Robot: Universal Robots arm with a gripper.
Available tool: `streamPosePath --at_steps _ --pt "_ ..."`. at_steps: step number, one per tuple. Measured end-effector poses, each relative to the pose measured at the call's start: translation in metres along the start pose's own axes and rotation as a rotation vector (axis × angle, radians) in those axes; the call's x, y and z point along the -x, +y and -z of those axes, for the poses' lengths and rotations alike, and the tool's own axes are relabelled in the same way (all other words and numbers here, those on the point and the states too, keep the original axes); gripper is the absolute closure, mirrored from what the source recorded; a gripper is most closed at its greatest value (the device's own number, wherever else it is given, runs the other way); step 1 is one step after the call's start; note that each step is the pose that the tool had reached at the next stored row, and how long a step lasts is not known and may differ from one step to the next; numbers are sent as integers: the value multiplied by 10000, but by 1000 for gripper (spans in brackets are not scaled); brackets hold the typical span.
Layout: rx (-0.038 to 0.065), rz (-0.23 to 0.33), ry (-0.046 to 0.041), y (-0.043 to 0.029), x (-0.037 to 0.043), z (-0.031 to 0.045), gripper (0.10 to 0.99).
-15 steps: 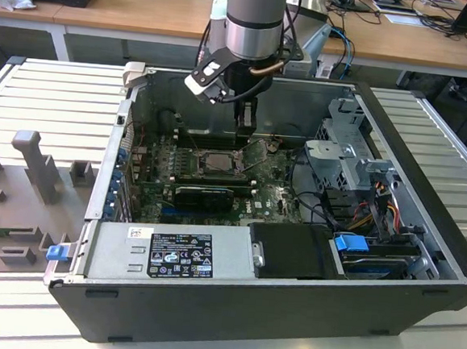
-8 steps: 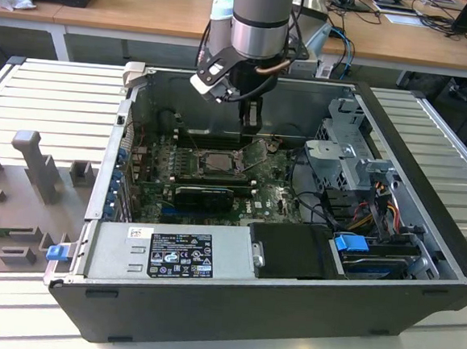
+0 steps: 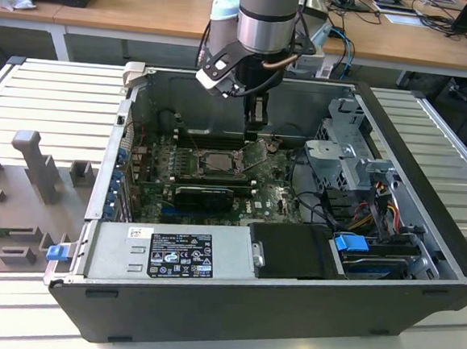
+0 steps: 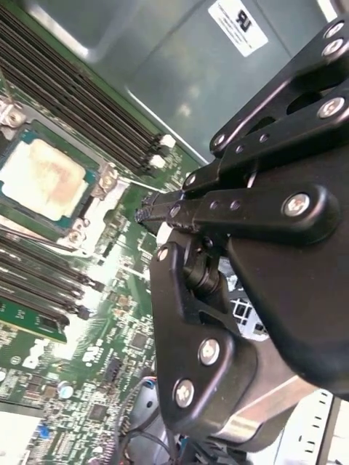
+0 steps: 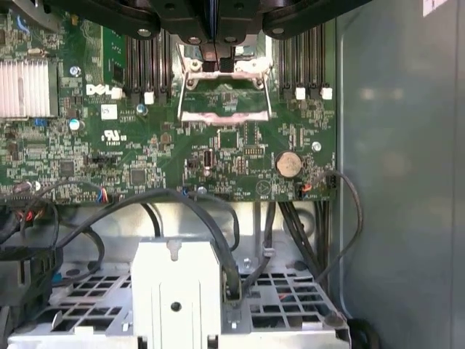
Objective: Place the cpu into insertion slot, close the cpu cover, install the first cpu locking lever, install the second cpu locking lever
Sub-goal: 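Close the cpu cover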
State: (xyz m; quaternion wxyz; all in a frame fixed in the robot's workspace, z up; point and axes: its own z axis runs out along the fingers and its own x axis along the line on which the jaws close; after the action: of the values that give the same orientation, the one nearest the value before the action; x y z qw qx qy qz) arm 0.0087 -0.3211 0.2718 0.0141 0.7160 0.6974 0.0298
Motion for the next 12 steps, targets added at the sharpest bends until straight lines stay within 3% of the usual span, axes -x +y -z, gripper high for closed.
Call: streamPosePath --at_steps 5,12 --pt "-10 -1 -3 131 -3 -5 980" --pt "-16 0 -2 220 -6 15 980"
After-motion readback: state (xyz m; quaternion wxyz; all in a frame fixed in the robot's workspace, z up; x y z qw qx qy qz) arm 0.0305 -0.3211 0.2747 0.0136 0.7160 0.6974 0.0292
